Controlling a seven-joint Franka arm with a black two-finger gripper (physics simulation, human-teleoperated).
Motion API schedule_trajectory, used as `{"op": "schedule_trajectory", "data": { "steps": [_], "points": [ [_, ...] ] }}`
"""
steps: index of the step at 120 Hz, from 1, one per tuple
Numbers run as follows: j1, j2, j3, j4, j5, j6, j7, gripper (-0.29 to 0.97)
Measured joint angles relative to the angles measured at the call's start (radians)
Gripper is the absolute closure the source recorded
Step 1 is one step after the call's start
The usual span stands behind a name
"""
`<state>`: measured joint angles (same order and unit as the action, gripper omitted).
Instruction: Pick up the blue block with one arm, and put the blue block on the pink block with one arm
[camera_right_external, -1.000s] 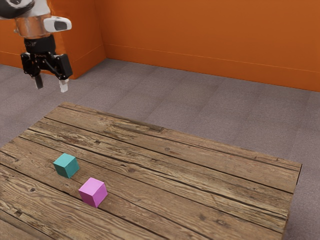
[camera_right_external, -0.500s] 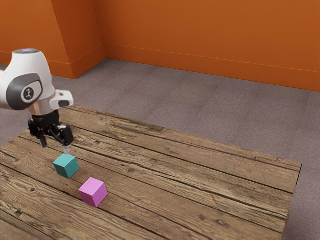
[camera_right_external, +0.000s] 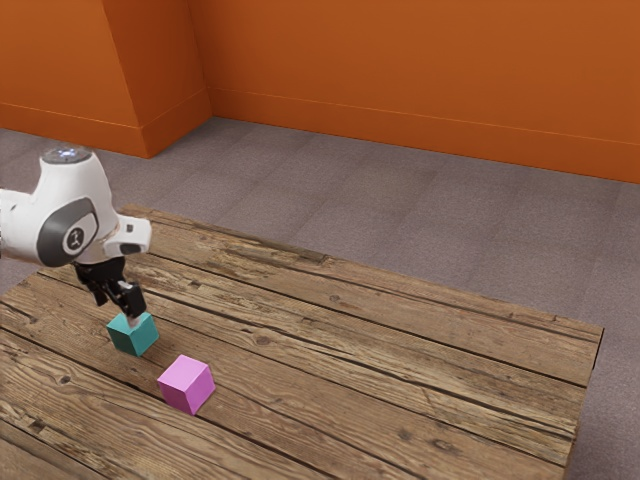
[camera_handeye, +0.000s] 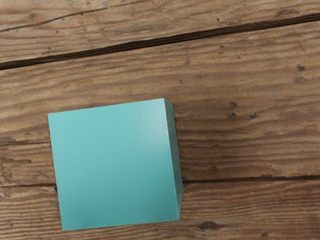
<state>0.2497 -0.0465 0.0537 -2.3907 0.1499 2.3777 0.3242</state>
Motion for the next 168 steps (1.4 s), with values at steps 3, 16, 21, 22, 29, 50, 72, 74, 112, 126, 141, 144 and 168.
{"op": "schedule_trajectory", "data": {
  "steps": [3, 16, 21, 22, 29, 50, 72, 74, 112, 126, 141, 144, 168],
  "points": [
    [0.002, 0.006, 0.0, 0.001, -0.002, 0.008, 0.008, 0.0],
    [0.012, 0.033, 0.0, 0.009, -0.026, 0.032, 0.036, 0.0],
    [0.016, 0.049, 0.0, 0.016, -0.034, 0.038, 0.046, 0.0],
    [0.016, 0.054, 0.0, 0.017, -0.035, 0.04, 0.048, 0.0],
    [0.021, 0.077, 0.0, 0.022, -0.042, 0.052, 0.061, 0.0],
    [0.025, 0.092, -0.001, 0.032, -0.055, 0.073, 0.091, 0.0],
    [0.014, 0.097, -0.003, 0.037, -0.063, 0.083, 0.115, 0.0],
    [0.013, 0.099, -0.003, 0.037, -0.064, 0.083, 0.117, 0.0],
    [0.025, 0.132, -0.003, 0.044, -0.087, 0.089, 0.142, 0.0],
    [0.031, 0.136, -0.003, 0.045, -0.093, 0.091, 0.14, 0.0],
    [0.044, 0.14, -0.003, 0.049, -0.096, 0.092, 0.139, 0.0],
    [0.044, 0.145, -0.004, 0.051, -0.097, 0.092, 0.139, 0.0],
    [0.043, 0.181, -0.005, 0.073, -0.101, 0.093, 0.137, 0.0]
  ]
}}
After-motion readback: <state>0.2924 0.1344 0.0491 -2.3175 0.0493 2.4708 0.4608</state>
